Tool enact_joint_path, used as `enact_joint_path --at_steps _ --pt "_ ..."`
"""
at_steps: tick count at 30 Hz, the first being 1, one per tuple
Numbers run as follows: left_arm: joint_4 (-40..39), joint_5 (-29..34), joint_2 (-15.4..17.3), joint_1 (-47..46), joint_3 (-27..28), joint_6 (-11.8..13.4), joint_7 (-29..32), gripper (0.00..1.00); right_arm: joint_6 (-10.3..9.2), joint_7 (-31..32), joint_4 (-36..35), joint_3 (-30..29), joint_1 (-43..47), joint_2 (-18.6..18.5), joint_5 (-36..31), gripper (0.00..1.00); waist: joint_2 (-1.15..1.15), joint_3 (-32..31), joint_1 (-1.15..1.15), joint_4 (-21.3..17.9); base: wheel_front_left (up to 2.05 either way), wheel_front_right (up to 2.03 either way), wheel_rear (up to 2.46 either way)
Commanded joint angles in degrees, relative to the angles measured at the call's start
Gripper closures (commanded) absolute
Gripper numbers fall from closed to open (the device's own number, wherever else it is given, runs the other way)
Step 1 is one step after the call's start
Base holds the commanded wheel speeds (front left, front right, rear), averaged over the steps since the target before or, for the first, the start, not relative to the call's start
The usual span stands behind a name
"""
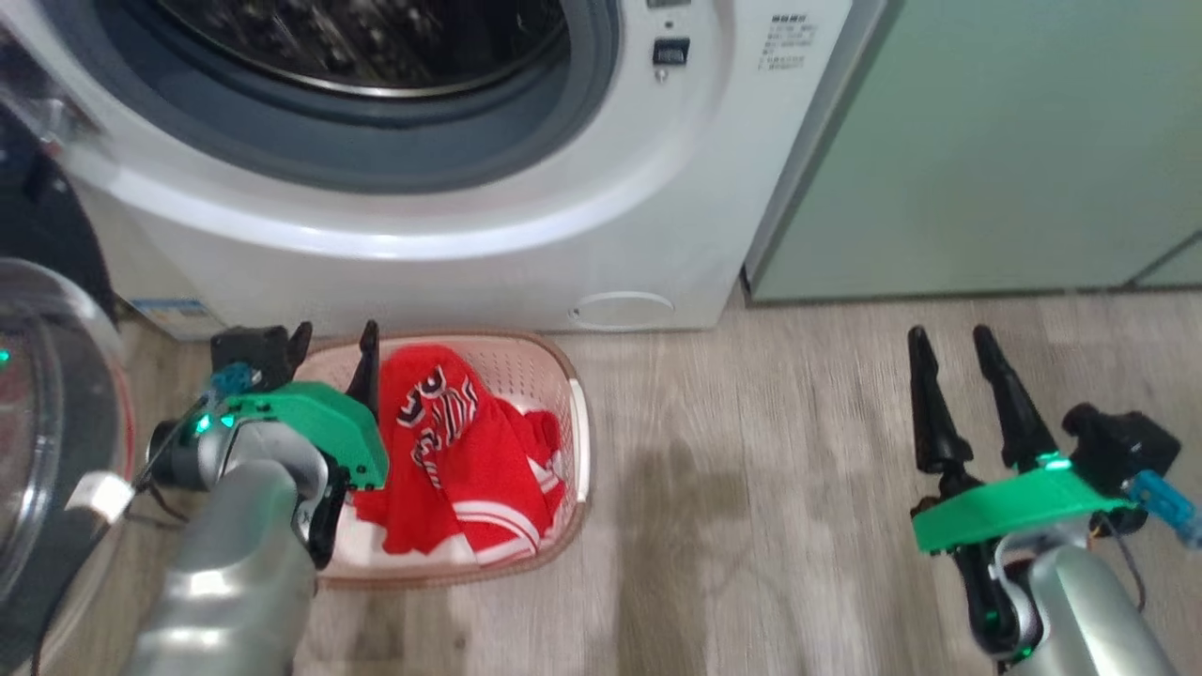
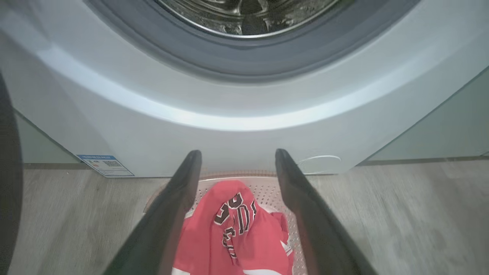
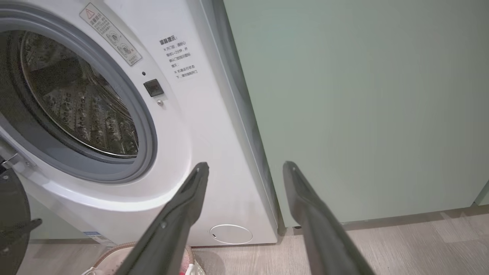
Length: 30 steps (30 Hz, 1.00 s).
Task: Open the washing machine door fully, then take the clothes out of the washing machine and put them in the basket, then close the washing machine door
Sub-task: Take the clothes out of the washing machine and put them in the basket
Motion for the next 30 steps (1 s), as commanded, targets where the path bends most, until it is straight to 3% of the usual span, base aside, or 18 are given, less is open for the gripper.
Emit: enact_joint_path --at_steps 1,8,15,30 --pt "-4.52 0.30 2.23 1.28 3.31 0.50 -0.76 0.00 -0.03 -0.36 -1.42 1.37 0.86 -0.45 0.29 0.00 0.00 -3.15 0.00 0.95 0.00 0.00 0.00" --pt "-19.48 3.07 2.88 10.04 10.19 2.38 -0.77 0.00 -0.03 -0.36 -1.37 0.98 3.14 -0.45 0.40 0.00 0.00 -7.32 0.00 1.46 0.00 0.00 0.00" --pt "-28.42 4.45 2.86 18.44 15.38 3.79 -0.77 0.00 -0.03 -0.36 -1.60 0.78 4.79 -0.11 0.26 0.00 0.00 -10.12 0.00 1.63 0.00 0.00 0.00" --pt "-36.43 4.65 2.39 28.14 17.32 3.81 -0.77 0.00 -0.03 -0.36 -2.15 -0.74 7.87 0.73 0.14 0.00 0.00 -13.64 0.00 2.40 0.00 0.00 0.00"
